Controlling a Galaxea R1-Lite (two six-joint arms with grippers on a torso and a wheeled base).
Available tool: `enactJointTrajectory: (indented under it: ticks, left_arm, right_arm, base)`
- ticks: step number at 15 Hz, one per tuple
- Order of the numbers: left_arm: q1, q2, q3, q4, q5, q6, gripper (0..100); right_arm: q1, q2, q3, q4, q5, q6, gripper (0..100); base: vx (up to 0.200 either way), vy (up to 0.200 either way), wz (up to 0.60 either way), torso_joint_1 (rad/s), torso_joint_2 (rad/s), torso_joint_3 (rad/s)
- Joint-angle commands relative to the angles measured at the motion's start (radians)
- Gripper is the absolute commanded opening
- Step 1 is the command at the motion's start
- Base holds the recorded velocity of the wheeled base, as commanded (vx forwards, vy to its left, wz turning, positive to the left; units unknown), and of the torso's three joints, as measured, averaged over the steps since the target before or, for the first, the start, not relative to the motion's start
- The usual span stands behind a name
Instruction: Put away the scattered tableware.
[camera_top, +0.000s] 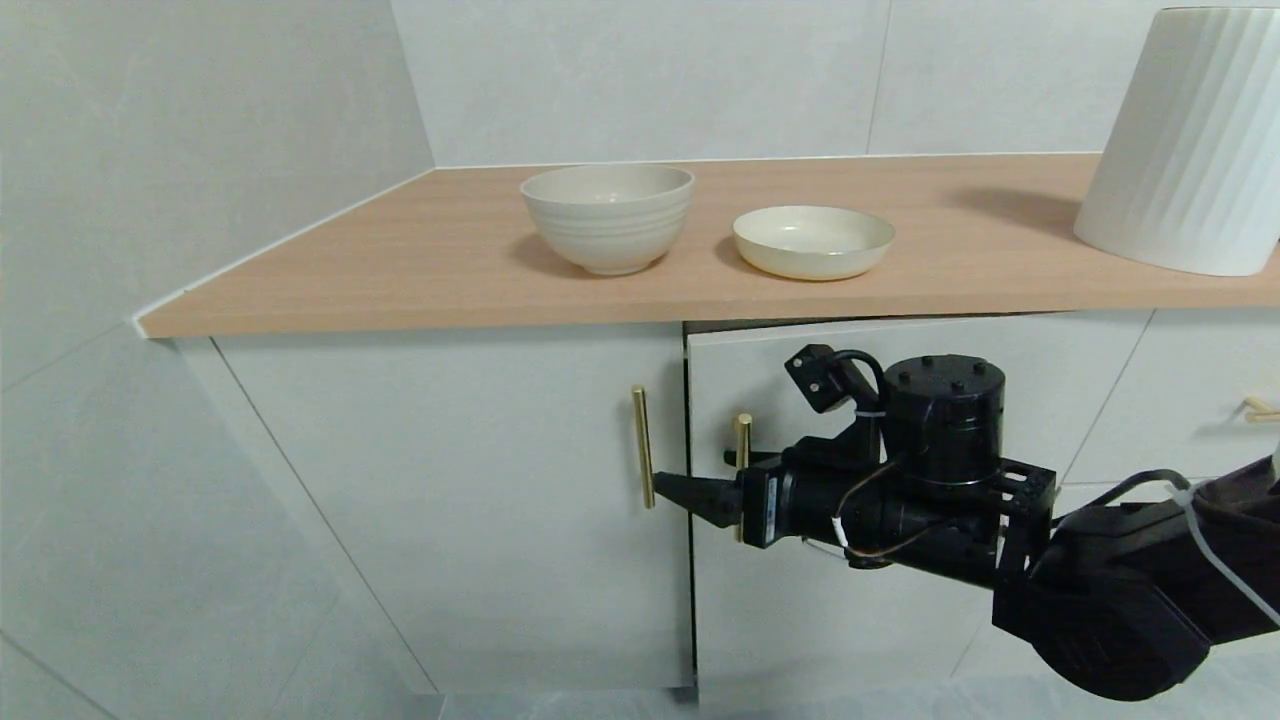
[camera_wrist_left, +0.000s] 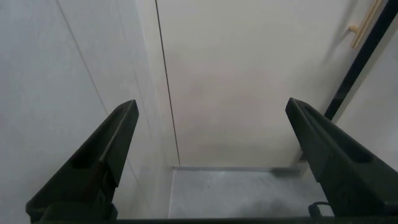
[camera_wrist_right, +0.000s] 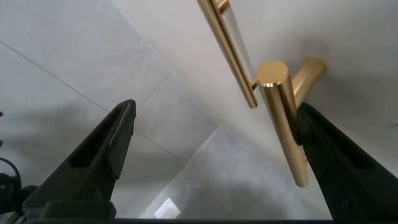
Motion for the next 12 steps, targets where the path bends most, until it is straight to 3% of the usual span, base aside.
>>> enactJointTrajectory:
  ticks: [1,6,12]
  left_arm:
    - [0.000,0.000,0.000,0.000,0.000,-0.001,100]
    - [0.000,0.000,0.000,0.000,0.000,0.001,100]
    - [0.000,0.000,0.000,0.000,0.000,0.001,100]
  right_arm:
    - [0.026,-0.074,0.076,0.000,0.005,0.001,100]
    - [0.058,-0.222,0.228,0.000,0.054,0.002,100]
    - [0.086,-0.308,0.312,0.000,0.082,0.002,100]
  base:
    - [0.000,0.000,0.00,0.000,0.00,0.000]
    - [0.000,0.000,0.00,0.000,0.00,0.000]
    - [0.000,0.000,0.00,0.000,0.00,0.000]
